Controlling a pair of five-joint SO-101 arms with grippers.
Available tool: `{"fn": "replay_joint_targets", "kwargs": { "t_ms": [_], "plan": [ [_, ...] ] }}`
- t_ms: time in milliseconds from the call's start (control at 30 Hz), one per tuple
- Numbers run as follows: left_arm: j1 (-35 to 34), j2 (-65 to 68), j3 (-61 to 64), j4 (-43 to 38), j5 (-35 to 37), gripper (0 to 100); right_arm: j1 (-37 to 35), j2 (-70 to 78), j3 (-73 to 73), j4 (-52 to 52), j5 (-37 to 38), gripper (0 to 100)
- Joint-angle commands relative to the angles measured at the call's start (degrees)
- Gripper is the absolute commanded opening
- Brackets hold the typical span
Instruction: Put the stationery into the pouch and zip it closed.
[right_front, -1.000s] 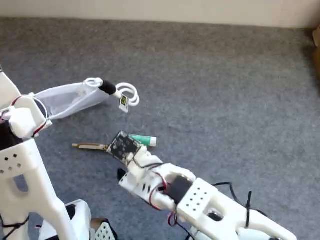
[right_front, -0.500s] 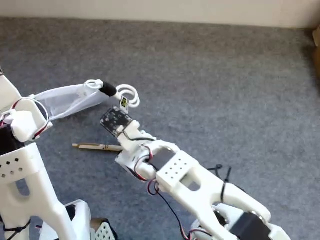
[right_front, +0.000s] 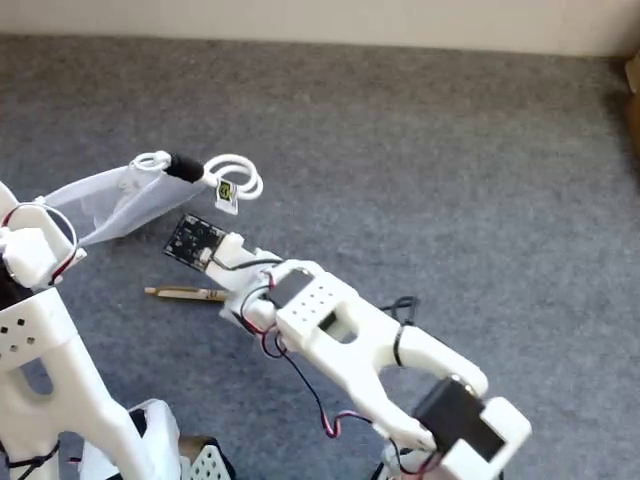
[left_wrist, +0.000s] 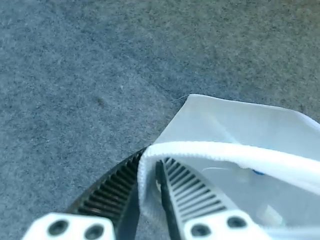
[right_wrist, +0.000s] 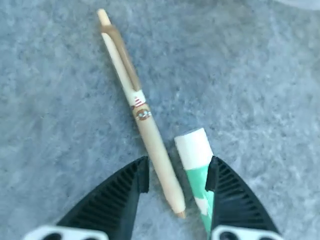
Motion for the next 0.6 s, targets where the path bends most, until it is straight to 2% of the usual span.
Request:
{"fn": "replay_joint_targets", "kwargs": {
  "t_ms": [0,400,567],
  "plan": [
    [-1.2,-1.1,0.0,-1.0,0.6,1,1.6,1.7,-5.8,-1.1,1.2,18.0],
    [-0.8,-1.1,2.2,-3.2,0.6,1,5.5,12.2,-10.9,-0.9,1.3,17.9],
    [-0.8,-1.1,2.2,-3.2,0.6,1,5.8,12.9,-10.7,-0.8,1.4,7.7]
  ]
}}
